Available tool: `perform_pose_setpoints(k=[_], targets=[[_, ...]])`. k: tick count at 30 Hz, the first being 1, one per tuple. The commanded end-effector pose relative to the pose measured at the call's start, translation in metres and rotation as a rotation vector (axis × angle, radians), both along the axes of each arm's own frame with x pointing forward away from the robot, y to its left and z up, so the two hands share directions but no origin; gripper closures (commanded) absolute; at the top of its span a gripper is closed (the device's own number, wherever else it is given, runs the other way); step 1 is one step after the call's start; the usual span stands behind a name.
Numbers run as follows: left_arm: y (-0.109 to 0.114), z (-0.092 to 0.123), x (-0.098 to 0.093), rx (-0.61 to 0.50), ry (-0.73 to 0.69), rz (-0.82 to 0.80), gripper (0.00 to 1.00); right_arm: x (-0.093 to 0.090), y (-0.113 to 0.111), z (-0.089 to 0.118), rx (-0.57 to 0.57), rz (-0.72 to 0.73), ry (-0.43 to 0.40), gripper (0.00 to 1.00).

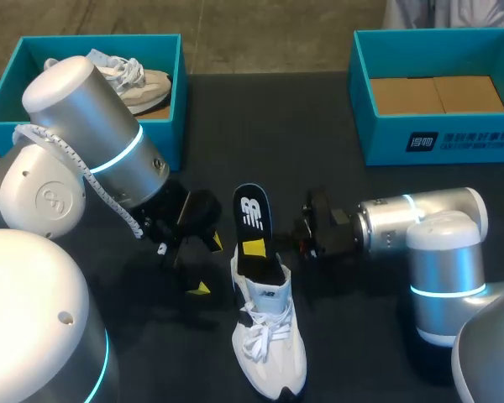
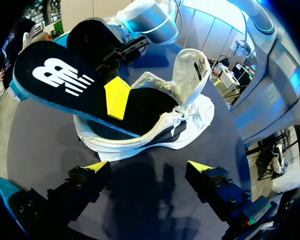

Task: Take the shoe out of the shoebox, open the shoe tongue, remove and reinsert the insole, then place the shoe into the shoebox

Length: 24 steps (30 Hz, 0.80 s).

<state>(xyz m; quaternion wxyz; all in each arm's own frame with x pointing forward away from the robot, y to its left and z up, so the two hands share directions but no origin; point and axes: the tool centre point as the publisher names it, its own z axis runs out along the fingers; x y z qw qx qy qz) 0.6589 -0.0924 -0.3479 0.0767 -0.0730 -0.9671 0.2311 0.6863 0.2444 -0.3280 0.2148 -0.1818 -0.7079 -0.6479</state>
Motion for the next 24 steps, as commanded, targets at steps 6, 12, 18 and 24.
perform_pose_setpoints(k=[6,12,18,24], targets=[[0.000,0.000,-0.001,0.002,-0.002,0.000,0.00,-0.014,-0.005,-0.018,0.002,-0.005,0.048,1.00],[0.000,0.000,-0.001,0.002,-0.002,0.000,0.00,-0.022,-0.007,-0.028,-0.006,-0.008,0.082,1.00],[0.000,0.000,-0.001,0.002,-0.002,0.000,0.00,-0.026,-0.007,-0.032,-0.012,-0.002,0.104,1.00],[0.000,0.000,-0.001,0.002,-0.002,0.000,0.00,-0.025,-0.008,-0.025,-0.012,-0.002,0.092,0.67]])
